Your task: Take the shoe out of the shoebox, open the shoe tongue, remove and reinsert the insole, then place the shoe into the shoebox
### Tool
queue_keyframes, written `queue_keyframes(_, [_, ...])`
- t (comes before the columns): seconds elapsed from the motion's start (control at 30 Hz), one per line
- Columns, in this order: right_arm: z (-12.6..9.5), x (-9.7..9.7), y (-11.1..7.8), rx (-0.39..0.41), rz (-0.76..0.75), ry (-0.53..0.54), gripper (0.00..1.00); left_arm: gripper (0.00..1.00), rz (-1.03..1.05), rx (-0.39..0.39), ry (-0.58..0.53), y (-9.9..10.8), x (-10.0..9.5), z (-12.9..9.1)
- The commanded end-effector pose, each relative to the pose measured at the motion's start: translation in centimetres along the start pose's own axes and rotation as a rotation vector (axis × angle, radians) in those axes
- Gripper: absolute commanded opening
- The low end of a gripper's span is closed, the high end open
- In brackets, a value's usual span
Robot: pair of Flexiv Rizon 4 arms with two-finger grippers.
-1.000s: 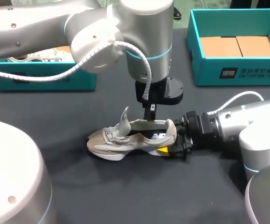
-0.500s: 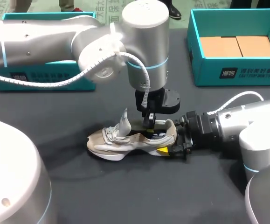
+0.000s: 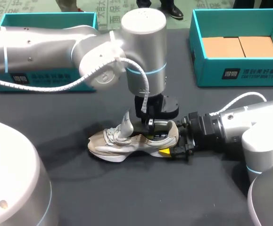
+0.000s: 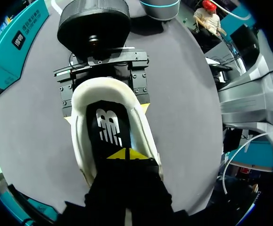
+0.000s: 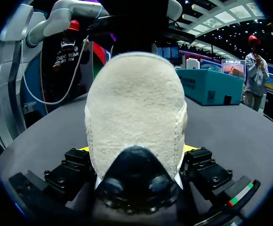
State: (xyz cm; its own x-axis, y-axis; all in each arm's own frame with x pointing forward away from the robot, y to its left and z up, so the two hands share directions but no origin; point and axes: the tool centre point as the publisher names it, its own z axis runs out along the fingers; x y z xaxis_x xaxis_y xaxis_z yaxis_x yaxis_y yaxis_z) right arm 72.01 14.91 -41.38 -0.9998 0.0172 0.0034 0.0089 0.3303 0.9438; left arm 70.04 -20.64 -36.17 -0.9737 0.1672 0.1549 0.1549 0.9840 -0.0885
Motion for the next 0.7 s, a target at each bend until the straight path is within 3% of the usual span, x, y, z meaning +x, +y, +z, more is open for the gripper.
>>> queue_keyframes(0.03, [0.3,0.1,-0.1,0.004,0.001,-0.001,0.00,0.00,-0.004,-0.001,0.008,0.2,0.2,0.3])
queue_keyframes(0.53, [0.3,0.1,-0.1,0.004,0.001,-0.001,0.00,0.00,-0.024,-0.023,0.080,1.8,1.4,2.0])
queue_keyframes(0.7, [0.3,0.1,-0.1,0.004,0.001,-0.001,0.00,0.00,-0.019,-0.020,0.054,2.0,2.4,2.4])
